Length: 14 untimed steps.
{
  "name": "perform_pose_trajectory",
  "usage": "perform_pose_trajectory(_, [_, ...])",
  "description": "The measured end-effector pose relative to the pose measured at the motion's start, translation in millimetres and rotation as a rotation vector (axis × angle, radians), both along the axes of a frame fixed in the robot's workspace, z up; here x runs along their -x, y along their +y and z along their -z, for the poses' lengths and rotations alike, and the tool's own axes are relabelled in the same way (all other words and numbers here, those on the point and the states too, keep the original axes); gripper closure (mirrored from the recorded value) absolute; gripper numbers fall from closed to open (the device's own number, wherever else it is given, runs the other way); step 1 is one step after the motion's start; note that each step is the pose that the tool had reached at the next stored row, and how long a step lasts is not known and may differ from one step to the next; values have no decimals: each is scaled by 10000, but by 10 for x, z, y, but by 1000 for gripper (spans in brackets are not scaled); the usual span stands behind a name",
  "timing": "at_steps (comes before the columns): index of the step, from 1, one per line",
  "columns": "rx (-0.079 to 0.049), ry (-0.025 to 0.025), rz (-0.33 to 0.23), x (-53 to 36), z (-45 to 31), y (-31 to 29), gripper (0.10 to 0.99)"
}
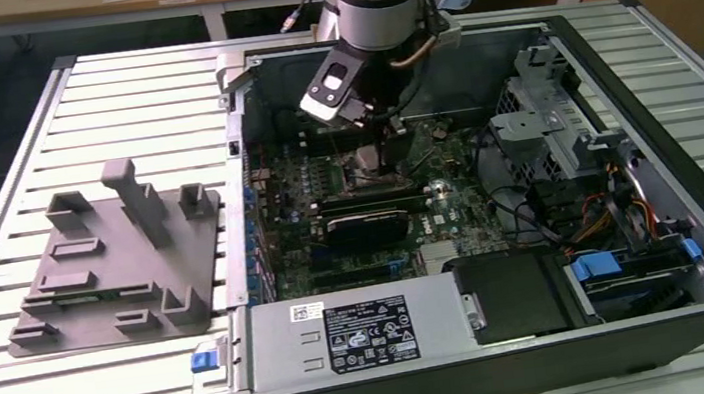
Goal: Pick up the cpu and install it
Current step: 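Place the cpu into insertion slot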
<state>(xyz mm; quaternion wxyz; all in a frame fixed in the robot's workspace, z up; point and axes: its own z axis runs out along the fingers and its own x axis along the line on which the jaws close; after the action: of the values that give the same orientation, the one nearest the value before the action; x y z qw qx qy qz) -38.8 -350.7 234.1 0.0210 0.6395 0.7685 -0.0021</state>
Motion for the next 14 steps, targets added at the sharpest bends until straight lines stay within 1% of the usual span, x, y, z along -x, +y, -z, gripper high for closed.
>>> perform_pose_trajectory(4, [0,0,488,0,3,0,541])
perform_pose_trajectory(8, [0,0,773,0,6,0,541])
perform_pose_trajectory(12, [0,0,1171,0,16,0,541])
perform_pose_trajectory(14, [0,0,1257,-1,26,0,541])
